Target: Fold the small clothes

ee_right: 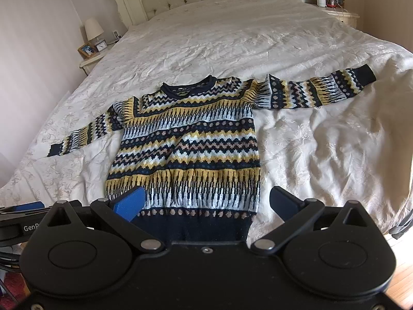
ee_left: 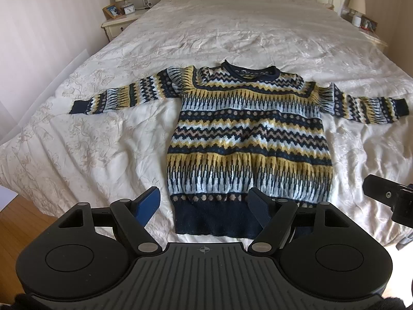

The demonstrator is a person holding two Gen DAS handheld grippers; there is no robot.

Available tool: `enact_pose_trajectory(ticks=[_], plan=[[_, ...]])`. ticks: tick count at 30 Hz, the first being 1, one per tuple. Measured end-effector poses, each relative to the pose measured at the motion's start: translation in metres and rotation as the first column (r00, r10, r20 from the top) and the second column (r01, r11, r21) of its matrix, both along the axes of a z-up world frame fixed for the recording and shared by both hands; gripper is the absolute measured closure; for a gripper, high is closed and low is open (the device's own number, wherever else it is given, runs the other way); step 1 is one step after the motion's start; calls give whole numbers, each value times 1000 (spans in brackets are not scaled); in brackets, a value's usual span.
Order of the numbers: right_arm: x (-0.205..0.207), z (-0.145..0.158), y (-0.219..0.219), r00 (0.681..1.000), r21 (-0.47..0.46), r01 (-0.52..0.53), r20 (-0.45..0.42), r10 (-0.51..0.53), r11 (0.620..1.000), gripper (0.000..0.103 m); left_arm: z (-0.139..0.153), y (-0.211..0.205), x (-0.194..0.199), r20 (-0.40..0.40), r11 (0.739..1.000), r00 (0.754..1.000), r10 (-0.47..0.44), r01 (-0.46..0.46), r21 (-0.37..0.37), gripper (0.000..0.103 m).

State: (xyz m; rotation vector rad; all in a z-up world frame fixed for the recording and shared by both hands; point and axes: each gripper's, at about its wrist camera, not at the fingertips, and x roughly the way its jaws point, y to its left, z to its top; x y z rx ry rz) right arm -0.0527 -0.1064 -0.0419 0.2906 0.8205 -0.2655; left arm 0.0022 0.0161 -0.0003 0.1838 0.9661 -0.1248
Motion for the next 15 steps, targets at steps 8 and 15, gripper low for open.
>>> enact_pose_trajectory(ticks=[8, 15], plan=[[1, 0, 4, 1000, 5, -9, -1, 9, 1000, 1, 0, 0, 0, 1, 1000, 1000, 1, -1, 0, 29], [2, 0, 2, 1000, 8, -17, 0, 17, 1000, 1, 0, 0, 1, 0, 1000, 1000, 0, 0, -1, 29]])
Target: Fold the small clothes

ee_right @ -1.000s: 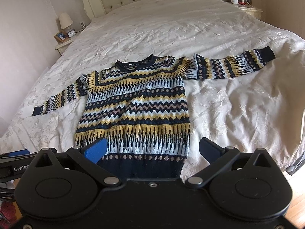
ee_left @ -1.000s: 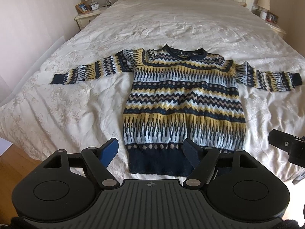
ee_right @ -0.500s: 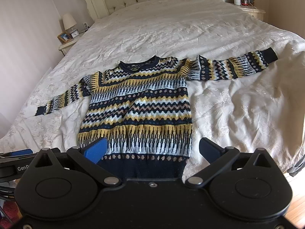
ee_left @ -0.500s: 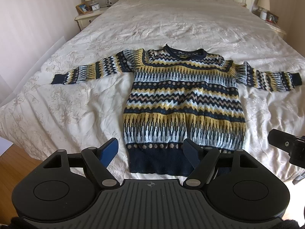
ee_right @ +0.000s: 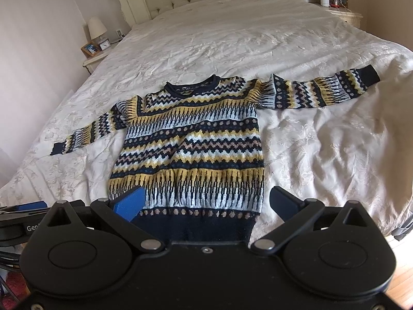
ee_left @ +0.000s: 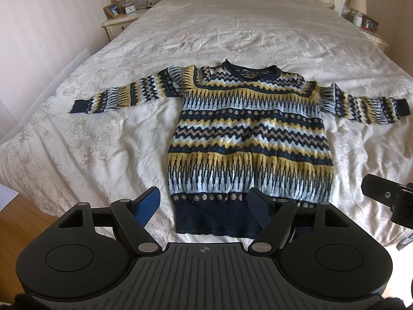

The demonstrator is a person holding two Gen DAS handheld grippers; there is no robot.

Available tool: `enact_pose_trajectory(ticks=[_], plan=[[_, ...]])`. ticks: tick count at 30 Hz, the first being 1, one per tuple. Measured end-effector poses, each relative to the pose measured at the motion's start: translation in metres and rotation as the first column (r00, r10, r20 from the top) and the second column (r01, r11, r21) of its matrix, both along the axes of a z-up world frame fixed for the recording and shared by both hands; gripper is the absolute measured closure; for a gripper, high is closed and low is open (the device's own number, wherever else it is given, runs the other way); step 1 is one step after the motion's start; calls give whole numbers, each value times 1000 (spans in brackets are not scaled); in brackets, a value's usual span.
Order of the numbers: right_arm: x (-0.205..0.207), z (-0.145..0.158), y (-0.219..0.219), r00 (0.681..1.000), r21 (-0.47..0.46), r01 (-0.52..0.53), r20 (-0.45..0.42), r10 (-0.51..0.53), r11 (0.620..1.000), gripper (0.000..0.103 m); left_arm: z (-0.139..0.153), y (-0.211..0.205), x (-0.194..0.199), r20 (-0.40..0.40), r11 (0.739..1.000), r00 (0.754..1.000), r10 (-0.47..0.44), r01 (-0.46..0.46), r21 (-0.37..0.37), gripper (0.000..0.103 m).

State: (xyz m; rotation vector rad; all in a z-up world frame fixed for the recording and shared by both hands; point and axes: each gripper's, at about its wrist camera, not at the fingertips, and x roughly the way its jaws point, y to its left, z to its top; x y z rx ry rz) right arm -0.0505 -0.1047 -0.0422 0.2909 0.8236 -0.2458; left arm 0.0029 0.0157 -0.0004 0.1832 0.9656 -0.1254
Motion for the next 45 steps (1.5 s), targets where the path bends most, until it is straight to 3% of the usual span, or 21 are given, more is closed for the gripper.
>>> enact_pose_trajectory(ticks=[12, 21, 26, 30, 36, 41, 45], plan=[[3, -6, 3, 1000, 4, -23, -18, 23, 1000, 1, -8, 7, -5, -24, 1000, 1000, 20, -20, 0, 29], [20, -21, -1, 998, 47, -33, -46, 35, 998, 1, -19, 9, 14, -76, 999, 997, 35, -35, 13, 30], [42, -24, -6, 999, 35, -27, -29, 28, 999, 1, -24, 3, 45, -92, 1000, 995, 26, -26, 1, 32], [69, -20, -17, 1000, -25, -7, 16, 8, 1000, 1, -30, -9, 83, -118, 999, 993, -19, 15, -32, 44], [105, -11, -54, 992, -94, 71, 109, -61, 993, 1, -27, -35, 138, -66, 996, 995, -76, 72, -61, 44], [123, -11, -98, 978, -75, 187, 105, -178, 980, 1, -26, -62, 169, -15, 989, 989, -146, 145, -37, 44], [135, -19, -139, 977, -110, 210, 65, -204, 971, 1, -29, -85, 181, 7, 986, 987, -161, 162, -34, 44]])
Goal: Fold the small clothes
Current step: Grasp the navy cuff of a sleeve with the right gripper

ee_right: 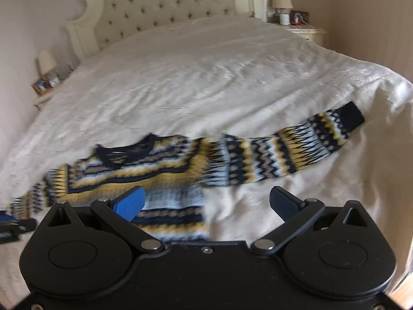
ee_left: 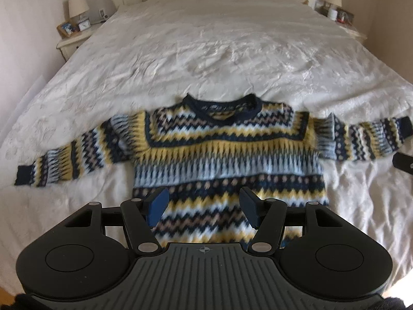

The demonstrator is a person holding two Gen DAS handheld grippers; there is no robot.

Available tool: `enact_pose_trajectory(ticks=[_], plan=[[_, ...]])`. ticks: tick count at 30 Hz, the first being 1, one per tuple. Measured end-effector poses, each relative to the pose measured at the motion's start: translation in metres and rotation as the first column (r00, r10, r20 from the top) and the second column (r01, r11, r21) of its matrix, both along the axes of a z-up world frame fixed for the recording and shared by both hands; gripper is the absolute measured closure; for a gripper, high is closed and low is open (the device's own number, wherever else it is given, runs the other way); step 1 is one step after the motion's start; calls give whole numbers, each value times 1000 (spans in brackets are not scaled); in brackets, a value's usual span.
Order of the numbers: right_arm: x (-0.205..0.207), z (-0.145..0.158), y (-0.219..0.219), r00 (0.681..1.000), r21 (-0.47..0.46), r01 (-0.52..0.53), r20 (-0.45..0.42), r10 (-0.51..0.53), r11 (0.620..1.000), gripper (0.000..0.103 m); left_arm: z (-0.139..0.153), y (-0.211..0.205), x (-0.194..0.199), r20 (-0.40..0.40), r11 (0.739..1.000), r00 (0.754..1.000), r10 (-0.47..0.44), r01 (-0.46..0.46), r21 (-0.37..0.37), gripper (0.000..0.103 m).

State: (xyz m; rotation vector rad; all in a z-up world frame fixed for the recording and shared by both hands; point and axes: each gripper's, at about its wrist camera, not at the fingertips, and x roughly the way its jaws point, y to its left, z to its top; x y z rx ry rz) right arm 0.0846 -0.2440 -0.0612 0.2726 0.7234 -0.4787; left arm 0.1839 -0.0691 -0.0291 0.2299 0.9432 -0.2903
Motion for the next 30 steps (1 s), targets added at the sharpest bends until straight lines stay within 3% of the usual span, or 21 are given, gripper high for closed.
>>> enact_pose_trajectory(ticks=[3, 9, 16, 20, 23, 30], plan=[[5, -9, -34, 1000, -13, 13, -20, -14, 1000, 1, -4, -17, 4, -14, 1000, 1000, 3, -3, -22, 44], [14, -26, -135, 999, 47, 39, -18, -38, 998, 2, -9, -53, 6, -64, 996, 995, 71, -74, -45, 44], [28, -39, -253, 988, -14, 113, -105, -114, 993, 11, -14, -96, 10, -103, 990, 985, 137, -141, -27, 44], [35, -53, -310, 974, 6, 173, -146, -171, 985, 18, -13, -110, 12, -104, 984, 979, 176, -178, -12, 44], [38, -60, -340, 967, 18, 201, -165, -195, 979, 20, -12, -117, 13, -101, 980, 975, 199, -199, 7, 44], [54, -58, -379, 964, -70, 173, -194, -183, 982, 17, -10, -128, 14, -98, 967, 963, 253, -251, 34, 44]])
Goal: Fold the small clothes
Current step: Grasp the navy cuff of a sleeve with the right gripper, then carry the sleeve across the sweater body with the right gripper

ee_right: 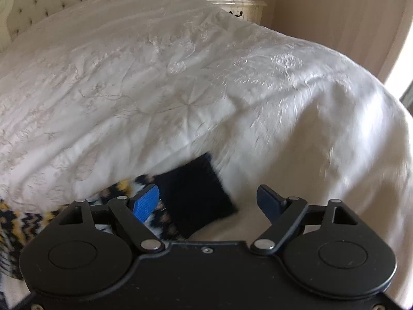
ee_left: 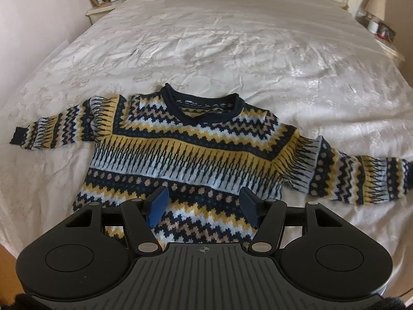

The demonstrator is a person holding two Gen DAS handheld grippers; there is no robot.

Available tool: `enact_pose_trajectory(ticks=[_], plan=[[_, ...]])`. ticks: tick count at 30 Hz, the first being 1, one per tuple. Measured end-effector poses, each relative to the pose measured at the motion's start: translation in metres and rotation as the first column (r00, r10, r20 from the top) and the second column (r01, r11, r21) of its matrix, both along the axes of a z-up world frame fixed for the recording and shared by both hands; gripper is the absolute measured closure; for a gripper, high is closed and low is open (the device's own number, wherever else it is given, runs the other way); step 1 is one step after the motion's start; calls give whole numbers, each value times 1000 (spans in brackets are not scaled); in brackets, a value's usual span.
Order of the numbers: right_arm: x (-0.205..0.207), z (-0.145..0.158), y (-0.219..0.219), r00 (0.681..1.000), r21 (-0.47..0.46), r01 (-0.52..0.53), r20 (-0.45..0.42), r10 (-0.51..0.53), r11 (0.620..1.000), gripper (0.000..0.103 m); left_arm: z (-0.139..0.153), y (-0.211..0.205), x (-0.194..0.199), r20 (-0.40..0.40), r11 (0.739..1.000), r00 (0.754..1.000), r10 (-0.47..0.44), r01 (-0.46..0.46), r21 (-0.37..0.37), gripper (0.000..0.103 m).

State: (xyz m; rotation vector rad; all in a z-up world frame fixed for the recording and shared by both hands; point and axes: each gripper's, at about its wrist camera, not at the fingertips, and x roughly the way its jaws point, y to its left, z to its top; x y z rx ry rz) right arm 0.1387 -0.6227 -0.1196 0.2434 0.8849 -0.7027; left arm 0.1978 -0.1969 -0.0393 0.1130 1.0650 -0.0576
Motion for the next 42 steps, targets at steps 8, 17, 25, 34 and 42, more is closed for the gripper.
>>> enact_pose_trajectory(ticks=[8, 17, 25, 34, 42], plan=[[11, -24, -23, 997, 127, -66, -36, 71, 990, 43, 2, -3, -4, -1, 1000, 1000, 13, -13, 15, 44], [-7, 10, -8, 992, 269, -82, 117, 52, 960, 85, 3, 14, -3, -4, 1000, 1000, 26, -26, -2, 44], [0, 79, 65, 949, 270, -206, 289, 125, 940, 86, 1, 45, 5, -11, 999, 1000, -6, 5, -44, 44], [58, 149, 207, 857, 216, -397, 434, 277, 892, 86, -4, 116, 41, -4, 991, 999, -52, 52, -121, 44], [147, 147, 361, 753, 256, -601, 500, 428, 757, 86, -7, 203, 80, 17, 993, 999, -35, 37, -113, 44]])
